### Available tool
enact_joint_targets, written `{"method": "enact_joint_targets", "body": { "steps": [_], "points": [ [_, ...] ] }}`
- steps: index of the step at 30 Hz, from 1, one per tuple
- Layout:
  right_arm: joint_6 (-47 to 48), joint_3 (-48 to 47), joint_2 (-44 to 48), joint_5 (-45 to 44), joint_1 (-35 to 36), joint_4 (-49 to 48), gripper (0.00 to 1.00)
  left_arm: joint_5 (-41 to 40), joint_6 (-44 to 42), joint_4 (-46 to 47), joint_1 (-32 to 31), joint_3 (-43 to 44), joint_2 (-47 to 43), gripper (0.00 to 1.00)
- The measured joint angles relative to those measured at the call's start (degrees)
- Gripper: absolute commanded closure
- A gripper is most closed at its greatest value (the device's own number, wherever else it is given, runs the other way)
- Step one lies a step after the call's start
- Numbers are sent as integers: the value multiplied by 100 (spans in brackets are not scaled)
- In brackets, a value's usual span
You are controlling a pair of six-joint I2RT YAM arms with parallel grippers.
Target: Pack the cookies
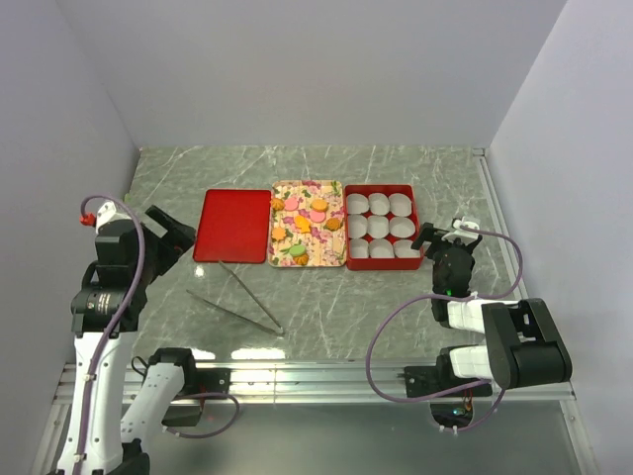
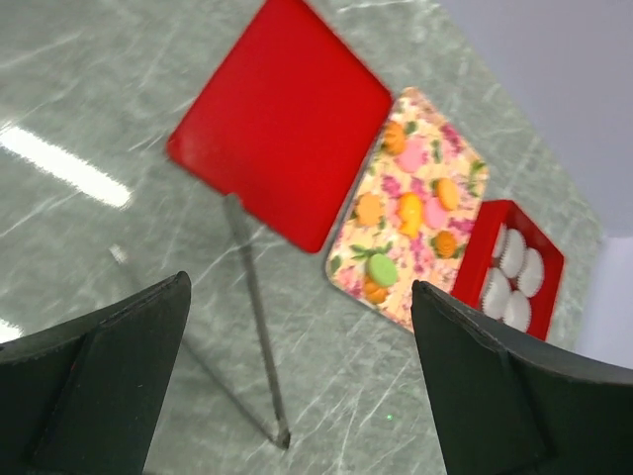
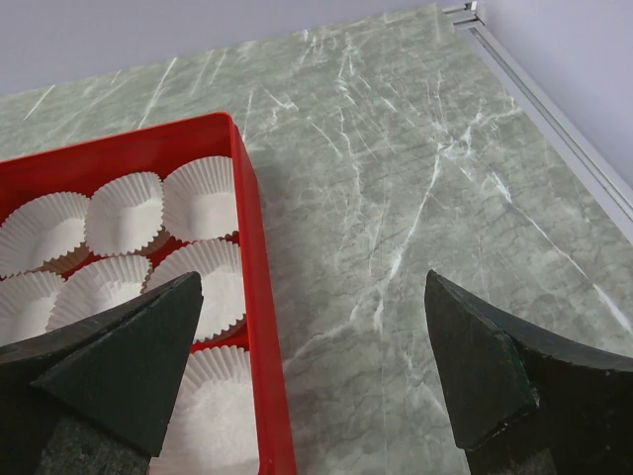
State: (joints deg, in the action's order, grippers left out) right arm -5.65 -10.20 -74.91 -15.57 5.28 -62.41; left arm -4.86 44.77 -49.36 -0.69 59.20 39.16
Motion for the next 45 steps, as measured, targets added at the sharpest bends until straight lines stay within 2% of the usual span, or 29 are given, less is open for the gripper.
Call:
{"method": "enact_joint_targets", "body": {
  "steps": [5,12,21,28,33,35,39,41,45],
  "points": [
    [0,0,0,0,0,0,0,90,-35,-789,0,385,-94,1],
    [0,0,0,0,0,0,0,555,-125,-1228,0,284,-1067,0],
    [0,0,0,0,0,0,0,1008,20,-1768,0,-417,-345,1],
    [0,0,0,2,0,0,0,1110,885,-1930,0,-1394,-496,1],
    [0,0,0,0,0,0,0,855,1370,-2072,-116,-1392,-107,0],
    [0,0,0,2,0,0,0,570,1657,-2186,-544,-1082,437,0],
    [0,0,0,4,0,-2,0,-332,2507,-2481,-2448,463,2063,1],
    [-2,0,0,4,0,-2,0,-588,3016,-2361,-3156,1069,2721,1],
    [0,0,0,4,0,-2,0,-778,4227,-2269,-4369,1082,3058,1]
  ]
}}
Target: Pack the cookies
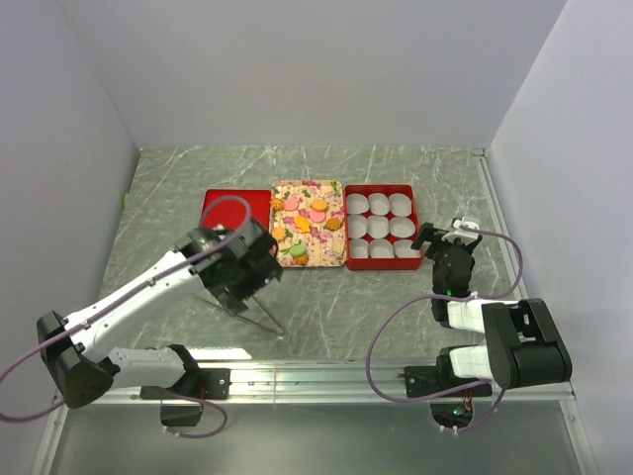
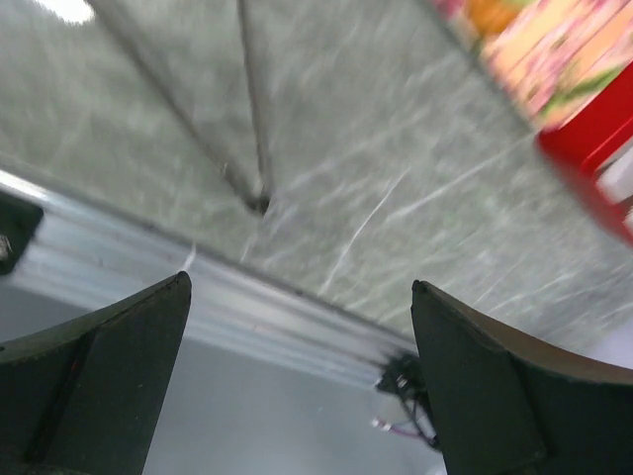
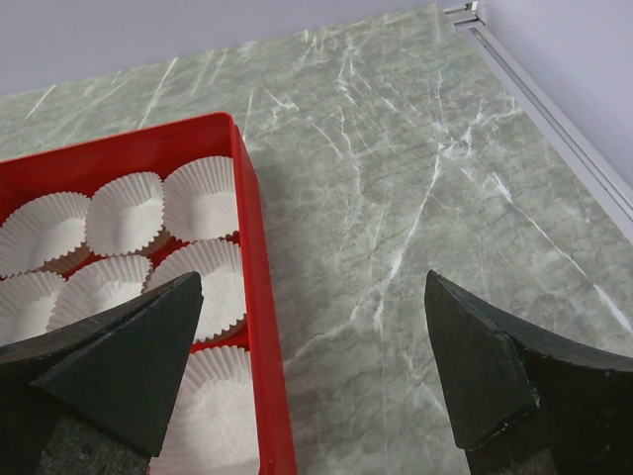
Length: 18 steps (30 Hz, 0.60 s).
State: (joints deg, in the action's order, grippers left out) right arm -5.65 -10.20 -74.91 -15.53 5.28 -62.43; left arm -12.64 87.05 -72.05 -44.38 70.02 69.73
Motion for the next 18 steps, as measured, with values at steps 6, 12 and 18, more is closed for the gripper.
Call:
{"method": "enact_joint_targets", "body": {
  "steps": [6,12,18],
  "points": [
    [0,0,0,0,0,0,0,-48,1532,-127,-1274,-573,90,0],
    [0,0,0,0,0,0,0,-109,2350,39,-1620,-1001,297,0],
    [-2,0,0,0,0,0,0,-140,2505,699,-1499,-1779,393,1]
  ]
}}
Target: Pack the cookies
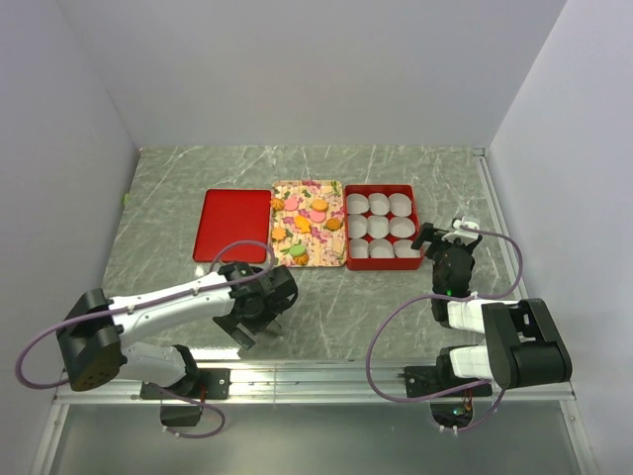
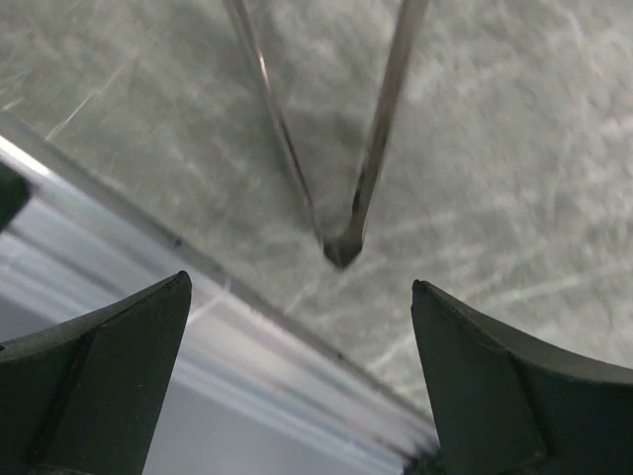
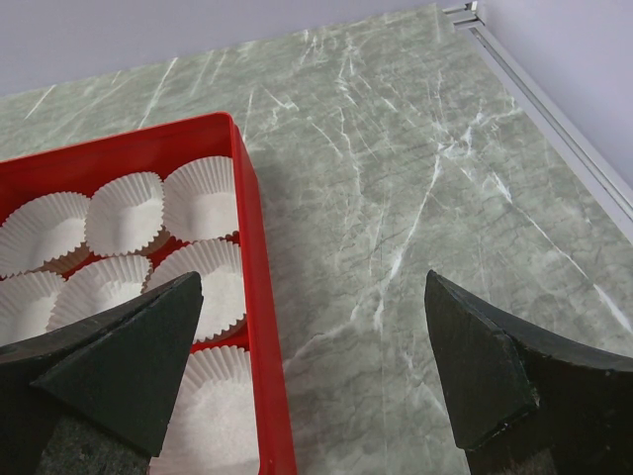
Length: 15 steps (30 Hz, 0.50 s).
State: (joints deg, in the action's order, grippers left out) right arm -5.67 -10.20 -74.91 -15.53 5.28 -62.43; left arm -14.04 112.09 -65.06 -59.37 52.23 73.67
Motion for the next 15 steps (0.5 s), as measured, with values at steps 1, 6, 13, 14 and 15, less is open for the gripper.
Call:
{"method": "enact_joint_targets", "body": {
  "steps": [1,6,13,14,15],
  "points": [
    [2,0,0,0,0,0,0,2,-28,111,83,-87,81,1],
    [2,0,0,0,0,0,0,17,-310,713,490,-348,505,0],
    [2,0,0,0,0,0,0,20,-732,1137,901,-345,1067,1],
    [2,0,0,0,0,0,0,20,-776,1139,949,-345,1117,1],
    [2,0,0,0,0,0,0,17,-811,1141,1001,-348,1152,1]
  ]
}}
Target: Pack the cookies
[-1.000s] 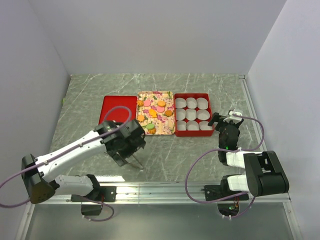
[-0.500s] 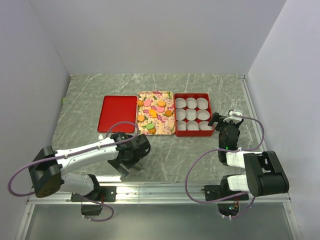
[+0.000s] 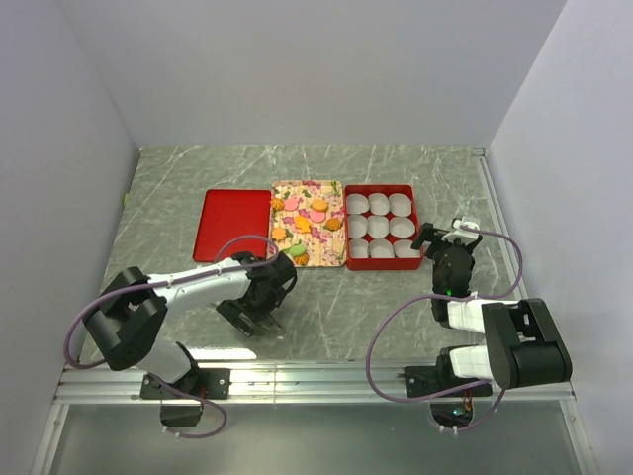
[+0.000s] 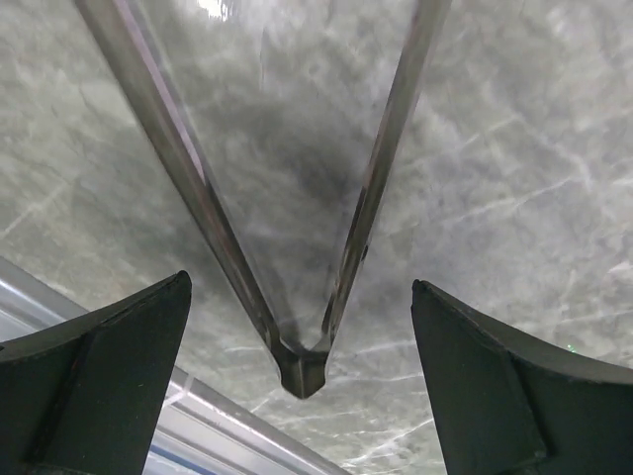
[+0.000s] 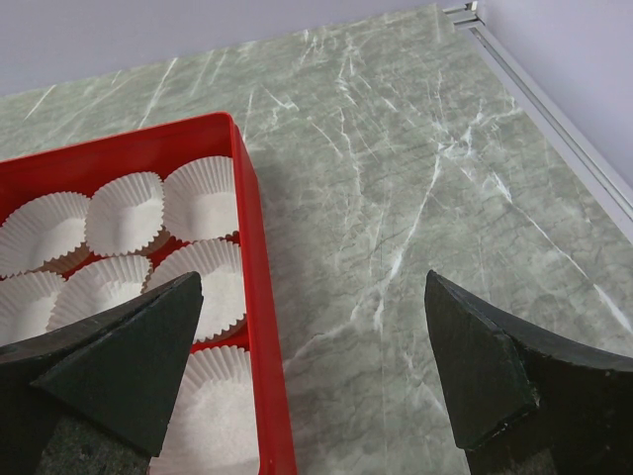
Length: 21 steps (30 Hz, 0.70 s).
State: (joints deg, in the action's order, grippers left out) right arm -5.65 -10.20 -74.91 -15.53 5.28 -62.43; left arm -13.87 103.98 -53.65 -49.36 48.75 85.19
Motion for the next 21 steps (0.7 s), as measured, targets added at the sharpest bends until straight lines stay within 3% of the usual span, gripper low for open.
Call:
{"method": "enact_joint_targets", "body": {
  "steps": [13,16,21],
  "points": [
    [0,0,0,0,0,0,0,9,-640,365,538,-496,-192,2],
    [0,0,0,0,0,0,0,-20,-859,417,608,-409,-79,5],
    [0,0,0,0,0,0,0,76,-1169,568,820,-472,-120,20]
  ]
}}
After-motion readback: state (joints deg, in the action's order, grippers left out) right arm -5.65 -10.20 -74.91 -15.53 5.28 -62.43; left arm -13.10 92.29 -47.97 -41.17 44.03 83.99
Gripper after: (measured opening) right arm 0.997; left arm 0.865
